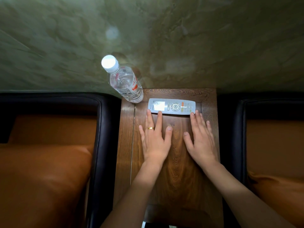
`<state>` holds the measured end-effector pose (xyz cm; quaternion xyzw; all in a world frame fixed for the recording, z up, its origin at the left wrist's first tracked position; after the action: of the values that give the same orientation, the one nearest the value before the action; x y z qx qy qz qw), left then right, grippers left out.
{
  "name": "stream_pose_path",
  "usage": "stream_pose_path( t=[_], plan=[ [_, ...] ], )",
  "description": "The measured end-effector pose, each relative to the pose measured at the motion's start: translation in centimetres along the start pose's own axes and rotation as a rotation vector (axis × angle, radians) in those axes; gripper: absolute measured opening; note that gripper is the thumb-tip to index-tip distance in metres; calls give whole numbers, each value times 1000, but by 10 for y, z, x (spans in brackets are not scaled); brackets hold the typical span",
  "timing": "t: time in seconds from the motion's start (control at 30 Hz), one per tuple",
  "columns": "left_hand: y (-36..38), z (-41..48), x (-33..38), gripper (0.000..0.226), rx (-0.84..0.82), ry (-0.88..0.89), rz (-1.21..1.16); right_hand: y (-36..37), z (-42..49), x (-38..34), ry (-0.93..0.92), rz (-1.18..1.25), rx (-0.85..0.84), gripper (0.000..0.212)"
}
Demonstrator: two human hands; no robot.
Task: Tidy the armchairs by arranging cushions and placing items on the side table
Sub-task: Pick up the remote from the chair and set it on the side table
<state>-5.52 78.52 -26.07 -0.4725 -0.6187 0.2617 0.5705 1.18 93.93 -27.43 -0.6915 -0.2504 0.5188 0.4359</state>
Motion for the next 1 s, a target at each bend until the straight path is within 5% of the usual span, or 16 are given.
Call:
stream_pose_path(
  t=[1.0],
  plan=[
    [-6,40,3,72,63,44,-23,-8,57,1,-63,-93,16,78]
  ],
)
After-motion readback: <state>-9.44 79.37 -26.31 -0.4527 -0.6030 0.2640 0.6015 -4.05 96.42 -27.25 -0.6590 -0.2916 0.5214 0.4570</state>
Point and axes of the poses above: each hand's wrist, its own z-axis towards the middle knuckle, its own y-axis out of the palm, x = y × z, the point moved 2 cm from there along z, towards the middle knuckle, and after that the axes turned 4 degrees about x, right-handed, at the moved point
